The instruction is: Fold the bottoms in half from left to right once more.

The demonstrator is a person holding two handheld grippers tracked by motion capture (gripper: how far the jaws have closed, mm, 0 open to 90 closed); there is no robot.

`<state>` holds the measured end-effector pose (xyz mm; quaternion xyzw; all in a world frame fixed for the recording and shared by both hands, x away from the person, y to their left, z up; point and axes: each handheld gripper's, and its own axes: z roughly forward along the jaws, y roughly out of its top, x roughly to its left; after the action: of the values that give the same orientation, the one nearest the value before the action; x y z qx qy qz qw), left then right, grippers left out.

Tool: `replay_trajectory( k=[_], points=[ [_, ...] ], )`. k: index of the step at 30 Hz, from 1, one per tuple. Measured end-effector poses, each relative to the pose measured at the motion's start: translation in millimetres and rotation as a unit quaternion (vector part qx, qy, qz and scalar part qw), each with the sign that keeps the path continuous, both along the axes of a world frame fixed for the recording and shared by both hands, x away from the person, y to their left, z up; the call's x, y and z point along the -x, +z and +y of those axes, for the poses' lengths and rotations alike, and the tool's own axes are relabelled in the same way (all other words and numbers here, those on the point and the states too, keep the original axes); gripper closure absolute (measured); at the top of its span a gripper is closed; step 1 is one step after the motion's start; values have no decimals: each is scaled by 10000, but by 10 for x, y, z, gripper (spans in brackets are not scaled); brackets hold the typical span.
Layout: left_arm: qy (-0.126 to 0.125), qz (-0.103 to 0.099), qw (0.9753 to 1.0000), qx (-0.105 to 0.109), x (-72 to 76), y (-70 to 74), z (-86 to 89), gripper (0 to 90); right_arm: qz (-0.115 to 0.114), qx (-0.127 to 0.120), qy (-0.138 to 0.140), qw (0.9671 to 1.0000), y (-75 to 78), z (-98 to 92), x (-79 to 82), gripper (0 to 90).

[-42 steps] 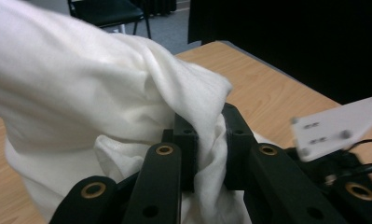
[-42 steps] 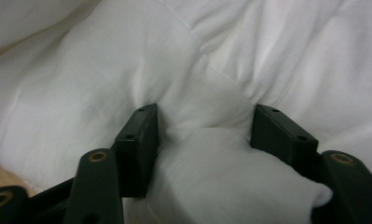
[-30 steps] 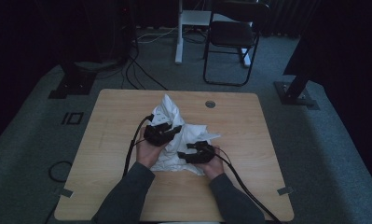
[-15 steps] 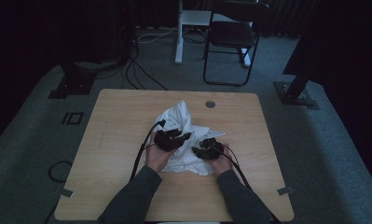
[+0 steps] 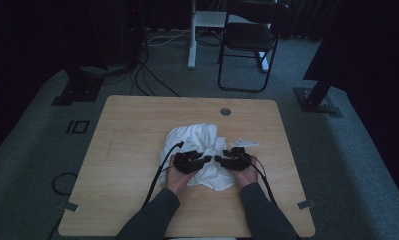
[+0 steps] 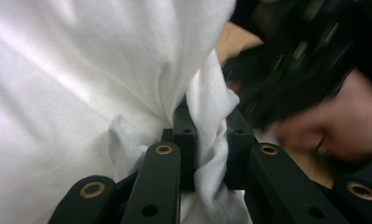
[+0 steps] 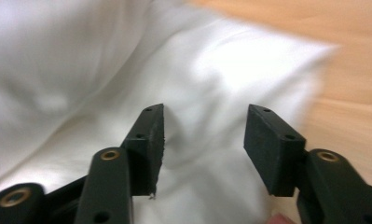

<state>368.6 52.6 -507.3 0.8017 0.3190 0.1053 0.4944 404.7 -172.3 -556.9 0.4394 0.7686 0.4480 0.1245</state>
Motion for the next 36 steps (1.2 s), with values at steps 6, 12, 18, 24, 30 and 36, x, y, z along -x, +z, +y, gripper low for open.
replay_trajectory(
  k=[6, 12, 18, 24, 30, 36],
  points=[
    [-117, 127, 9985, -523, 48, -303, -237, 798, -559, -251, -422, 9972, 368, -312, 88, 398],
    [-84, 216, 9981, -566, 15, -372, -285, 798, -1017, -484, -465, 9926, 657, -415, 225, 380],
    [-78, 239, 9979, -596, 14, -368, -290, 795, -1226, -599, -159, 9905, 773, -230, 244, 364],
    [-65, 304, 9980, -552, 19, -337, -275, 779, -523, -76, -58, 9986, 533, -24, 4, 476],
    [-116, 247, 9986, -459, 114, -104, -226, 667, -271, 196, -16, 9994, 412, 3, -127, 782],
    [66, -298, 9995, -39, 130, 439, 56, 642, -217, 204, -101, 9995, 374, 1, -171, 789]
  ],
)
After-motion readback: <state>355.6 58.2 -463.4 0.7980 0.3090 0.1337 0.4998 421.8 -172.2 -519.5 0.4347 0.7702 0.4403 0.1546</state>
